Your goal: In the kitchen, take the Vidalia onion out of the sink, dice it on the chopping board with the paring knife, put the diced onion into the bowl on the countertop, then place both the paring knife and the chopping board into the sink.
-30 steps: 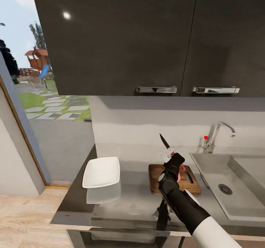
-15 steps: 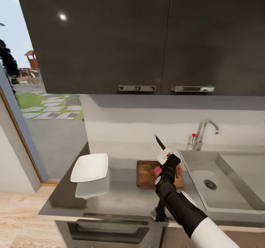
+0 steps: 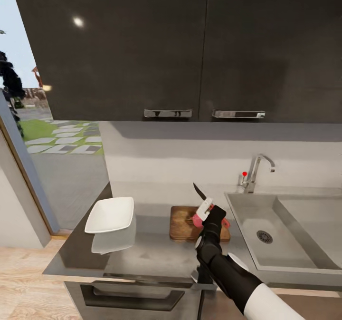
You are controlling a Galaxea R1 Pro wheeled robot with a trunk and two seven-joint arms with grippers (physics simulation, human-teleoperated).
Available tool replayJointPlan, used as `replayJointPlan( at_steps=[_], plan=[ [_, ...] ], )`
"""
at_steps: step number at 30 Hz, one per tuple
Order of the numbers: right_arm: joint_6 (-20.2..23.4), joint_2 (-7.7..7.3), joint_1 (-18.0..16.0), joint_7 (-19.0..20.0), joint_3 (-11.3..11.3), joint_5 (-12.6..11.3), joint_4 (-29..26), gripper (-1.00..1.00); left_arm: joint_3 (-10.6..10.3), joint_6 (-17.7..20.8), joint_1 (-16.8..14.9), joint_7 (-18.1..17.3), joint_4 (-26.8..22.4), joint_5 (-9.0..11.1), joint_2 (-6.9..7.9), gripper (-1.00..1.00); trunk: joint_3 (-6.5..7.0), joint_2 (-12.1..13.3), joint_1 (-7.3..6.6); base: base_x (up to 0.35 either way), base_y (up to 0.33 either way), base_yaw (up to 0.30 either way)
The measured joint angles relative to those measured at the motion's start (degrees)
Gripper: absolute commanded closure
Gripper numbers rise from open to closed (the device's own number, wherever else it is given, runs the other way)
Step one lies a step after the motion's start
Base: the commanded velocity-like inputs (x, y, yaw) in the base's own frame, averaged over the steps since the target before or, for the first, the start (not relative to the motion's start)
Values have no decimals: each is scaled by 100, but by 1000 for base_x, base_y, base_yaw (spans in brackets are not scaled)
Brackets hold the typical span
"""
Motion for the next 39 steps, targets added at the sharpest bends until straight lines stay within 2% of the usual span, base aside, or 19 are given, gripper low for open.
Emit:
replayJointPlan(
  at_steps=[16, 21, 24, 39],
  plan=[
    [-32, 39, 0, 9, 9, -21, 369, 100, 0, 0, 0, -15, 2, 0, 0, -100, 0, 0, 0, 0, 0, 0],
    [-240, 46, -3, 7, 21, -25, 678, 100, 0, 0, 0, -17, 3, 0, 0, -100, 0, 0, 0, 0, 0, 0],
    [-455, 105, -1, 5, 25, -26, 984, 100, 0, 0, 0, -24, 3, 0, 1, -100, 0, 0, 0, 0, 0, 0],
    [-523, 136, -2, 4, 24, -23, 1162, 100, 0, 0, 0, -30, 4, 0, 4, -100, 0, 0, 0, 0, 0, 0]
  ],
)
